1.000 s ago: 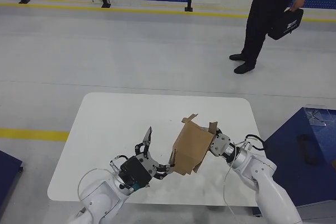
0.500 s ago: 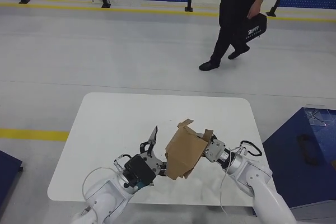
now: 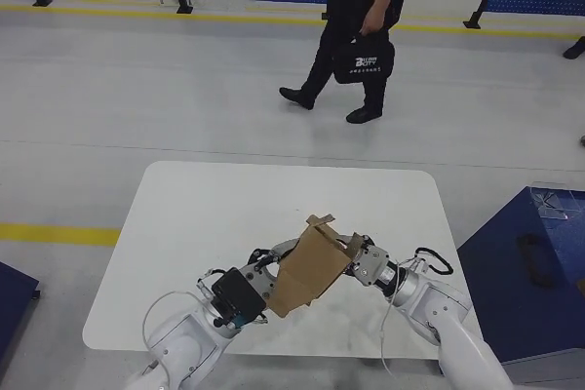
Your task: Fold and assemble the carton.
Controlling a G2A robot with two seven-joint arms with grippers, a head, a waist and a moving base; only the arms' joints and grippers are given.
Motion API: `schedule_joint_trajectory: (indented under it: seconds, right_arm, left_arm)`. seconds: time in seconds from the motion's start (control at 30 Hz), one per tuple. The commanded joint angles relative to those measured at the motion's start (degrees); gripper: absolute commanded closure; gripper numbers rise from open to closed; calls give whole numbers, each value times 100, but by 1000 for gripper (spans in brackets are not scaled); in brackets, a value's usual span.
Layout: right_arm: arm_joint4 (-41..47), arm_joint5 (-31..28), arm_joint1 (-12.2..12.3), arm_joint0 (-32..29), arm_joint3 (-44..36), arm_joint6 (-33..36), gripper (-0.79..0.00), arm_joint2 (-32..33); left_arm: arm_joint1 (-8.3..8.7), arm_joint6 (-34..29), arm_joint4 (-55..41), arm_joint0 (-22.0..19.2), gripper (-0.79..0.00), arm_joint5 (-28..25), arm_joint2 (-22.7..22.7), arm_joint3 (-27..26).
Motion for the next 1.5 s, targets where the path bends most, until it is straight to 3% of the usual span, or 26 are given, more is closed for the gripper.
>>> schedule_joint_trajectory:
  seconds: [0.0, 0.4, 0.5, 0.6, 0.77, 0.83, 0.93, 1.13, 1.3, 1.47]
  right_arm:
    - [1, 1, 0, 1, 1, 1, -785, 0]
    - [-41, -81, 1, -5, 38, -47, -785, 26]
    - [-295, -300, 12, 87, 316, -55, -785, 160]
    - [-767, -444, 60, 222, 541, 301, -785, 400]
    - [-1546, -523, 185, 281, 712, 1423, -785, 886]
    - [-1464, -278, 232, 292, 704, 1897, -785, 1108]
    - [-1785, -419, 301, 269, 486, 2446, -785, 1417]
    - [-2728, -1463, 370, 134, -67, 3259, -785, 1676]
    - [-3444, -2533, 383, 16, -457, 3738, -785, 1665]
    - [-4203, -3274, 404, -129, -660, 4076, -785, 1593]
  left_arm:
    - [-3, 48, -12, 1, 0, -2, -16, -19]
    - [-2, 83, 0, 3, 0, -27, -13, -23]
    - [-5, -317, -101, 4, 0, -13, -91, -100]
    - [-11, -879, -821, 0, 0, -186, -276, -112]
    - [-53, -1862, -3153, -60, 0, -592, -540, 41]
    - [-70, -2390, -4483, -129, 0, -818, -610, 242]
    - [-87, -3449, -6854, -335, 0, -1054, -655, 604]
    - [-87, -5691, -10138, -853, 0, -667, -614, 1305]
    - [-130, -7225, -12133, -1220, 0, 47, -386, 2007]
    - [-201, -8043, -12933, -1514, 0, 554, -61, 2598]
